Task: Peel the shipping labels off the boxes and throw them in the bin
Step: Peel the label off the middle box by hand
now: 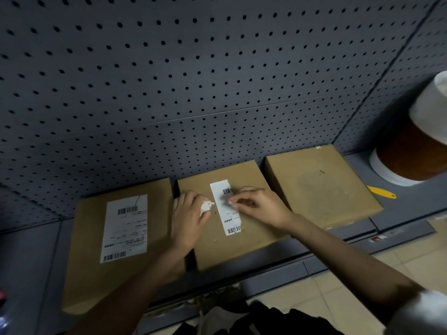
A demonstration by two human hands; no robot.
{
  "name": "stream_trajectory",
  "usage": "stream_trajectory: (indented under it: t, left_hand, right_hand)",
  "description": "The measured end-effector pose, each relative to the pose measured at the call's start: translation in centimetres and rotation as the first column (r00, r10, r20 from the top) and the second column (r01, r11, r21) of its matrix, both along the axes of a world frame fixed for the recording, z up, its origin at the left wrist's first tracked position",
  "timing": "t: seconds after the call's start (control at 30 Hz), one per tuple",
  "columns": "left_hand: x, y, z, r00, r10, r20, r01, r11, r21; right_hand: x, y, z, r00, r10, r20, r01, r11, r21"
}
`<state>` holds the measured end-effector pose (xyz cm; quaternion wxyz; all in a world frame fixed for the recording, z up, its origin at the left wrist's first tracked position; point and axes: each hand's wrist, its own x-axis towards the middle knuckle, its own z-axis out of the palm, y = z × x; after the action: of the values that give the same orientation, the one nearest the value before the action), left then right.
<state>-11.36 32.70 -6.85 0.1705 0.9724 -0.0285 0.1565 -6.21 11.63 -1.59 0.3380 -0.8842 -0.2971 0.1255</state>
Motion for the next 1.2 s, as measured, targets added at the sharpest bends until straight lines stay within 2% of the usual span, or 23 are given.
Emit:
stream_trajectory:
  t: [0.1,0.23,0.37,0.57,0.9,1.07,1.2]
  left_hand:
    - [-0.4,0.5,-0.3,1.000,-0.011,0.000,0.011,0.999,0.036]
    - [-0.6,-0.2,-0.3,0.997,-0.073,-0.033,0.077,0.990,0.118]
    - [-0.5,-0.7,-0.6,0.995,-0.090,-0.043,0.094,0.989,0.113]
    - [-0.4,-0.9,-1.9,0.995,-0.061,-0.080,0.071,0.989,0.129]
    - [-0.3,-0.8,-2.4,0.996,-0.051,-0.072,0.060,0.990,0.127]
    - [-0.4,-0.8,-2.1,0.998,-0.043,-0.040,0.046,0.996,0.081]
    - [-0.3,-0.7,-1.7,0.996,0.090,-0.030,-0.089,0.996,0.027]
  right_hand:
    - [-0.5,-0.7,-0.2,0.998,0.040,0.057,-0.029,0.983,-0.180]
    - [-1.1,-0.5,-1.1,0.986,0.134,0.101,-0.092,0.936,-0.340]
    - [-1.8,0.1,-1.7,0.943,0.224,0.248,-0.114,0.913,-0.392]
    - [-2.0,1.8,-1.7,0.948,0.235,0.213,-0.089,0.842,-0.531]
    - [-1.2,2.6,-2.3,0.943,0.209,0.259,-0.065,0.879,-0.472]
    - [0.6,1.9,-1.4,0.989,0.025,0.149,0.034,0.924,-0.381]
    - [1.9,1.5,-1.7,0.969,-0.086,0.231,0.158,0.936,-0.315]
